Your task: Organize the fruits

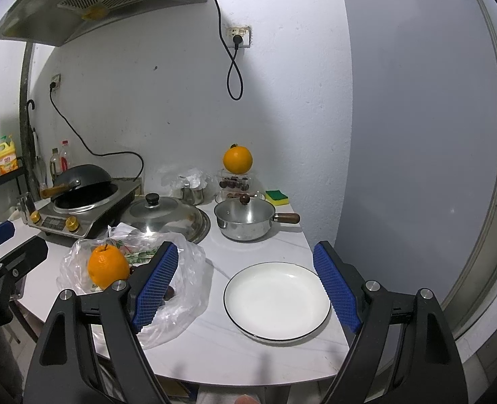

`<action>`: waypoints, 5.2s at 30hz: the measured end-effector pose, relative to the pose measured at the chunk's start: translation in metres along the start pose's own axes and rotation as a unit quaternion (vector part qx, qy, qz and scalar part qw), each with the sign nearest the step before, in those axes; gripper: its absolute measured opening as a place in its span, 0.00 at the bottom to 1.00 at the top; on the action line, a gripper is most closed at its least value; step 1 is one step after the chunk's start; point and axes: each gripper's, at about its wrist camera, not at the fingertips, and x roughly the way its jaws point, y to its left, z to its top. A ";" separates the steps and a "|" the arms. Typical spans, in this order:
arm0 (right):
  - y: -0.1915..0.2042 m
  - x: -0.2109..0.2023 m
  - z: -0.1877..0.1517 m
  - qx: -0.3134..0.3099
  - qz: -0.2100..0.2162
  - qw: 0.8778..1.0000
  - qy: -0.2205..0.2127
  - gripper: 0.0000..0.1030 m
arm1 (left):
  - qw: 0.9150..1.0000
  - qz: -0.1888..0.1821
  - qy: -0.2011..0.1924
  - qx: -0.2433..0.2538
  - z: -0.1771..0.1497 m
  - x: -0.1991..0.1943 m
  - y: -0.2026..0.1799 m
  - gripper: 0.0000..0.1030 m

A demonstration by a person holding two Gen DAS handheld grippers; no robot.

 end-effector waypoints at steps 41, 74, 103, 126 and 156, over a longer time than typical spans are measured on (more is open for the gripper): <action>0.005 0.007 0.002 -0.004 0.006 1.000 0.003 0.83 | 1.000 0.002 0.000 -0.003 0.004 -0.003 0.003 0.99; 0.033 0.083 -0.007 -0.029 0.053 0.997 0.052 0.83 | 0.997 0.020 0.071 -0.008 -0.019 0.079 0.036 0.99; 0.118 0.165 -0.012 -0.069 0.137 0.982 0.109 0.83 | 0.992 0.058 0.107 -0.044 -0.035 0.127 0.124 0.99; 0.204 0.222 -0.031 -0.100 0.219 0.956 0.170 0.83 | 0.986 0.084 0.124 -0.073 -0.052 0.152 0.201 0.99; 0.259 0.274 -0.062 -0.129 0.251 0.927 0.249 0.94 | 0.981 0.087 0.130 -0.115 -0.071 0.168 0.234 0.99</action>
